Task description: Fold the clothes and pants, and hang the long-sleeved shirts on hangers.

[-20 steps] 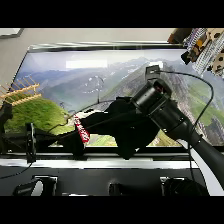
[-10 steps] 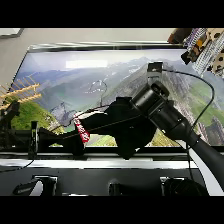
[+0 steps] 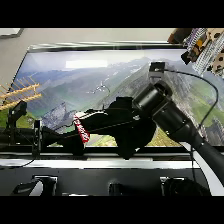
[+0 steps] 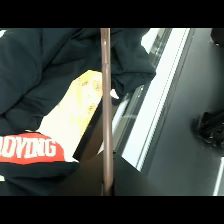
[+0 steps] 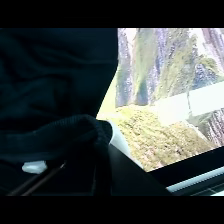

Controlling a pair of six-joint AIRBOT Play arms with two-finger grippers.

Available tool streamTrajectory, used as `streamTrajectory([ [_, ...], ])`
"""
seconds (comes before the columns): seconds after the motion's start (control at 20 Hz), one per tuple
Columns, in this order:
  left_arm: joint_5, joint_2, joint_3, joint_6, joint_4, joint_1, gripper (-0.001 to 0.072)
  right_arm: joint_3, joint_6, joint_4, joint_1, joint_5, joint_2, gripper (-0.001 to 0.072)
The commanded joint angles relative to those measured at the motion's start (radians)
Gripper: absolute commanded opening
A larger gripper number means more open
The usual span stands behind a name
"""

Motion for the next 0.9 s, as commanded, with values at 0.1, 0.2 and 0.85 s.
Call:
streamTrajectory([
  [0.1, 0.069, -0.024, 0.0, 0.036, 0.004, -0.036, 0.0024, 0.013, -0.011, 0.121, 0.0, -0.066, 0.088, 0.0046],
  [0.2, 0.082, -0.042, 0.0, 0.037, 0.004, -0.053, 0.0025, 0.057, -0.051, 0.181, 0.0, -0.066, 0.095, 0.0045],
  [0.85, 0.252, -0.128, 0.001, 0.138, -0.064, -0.192, 0.0024, 0.262, -0.219, 0.254, 0.0, 0.063, 0.037, 0.0046],
])
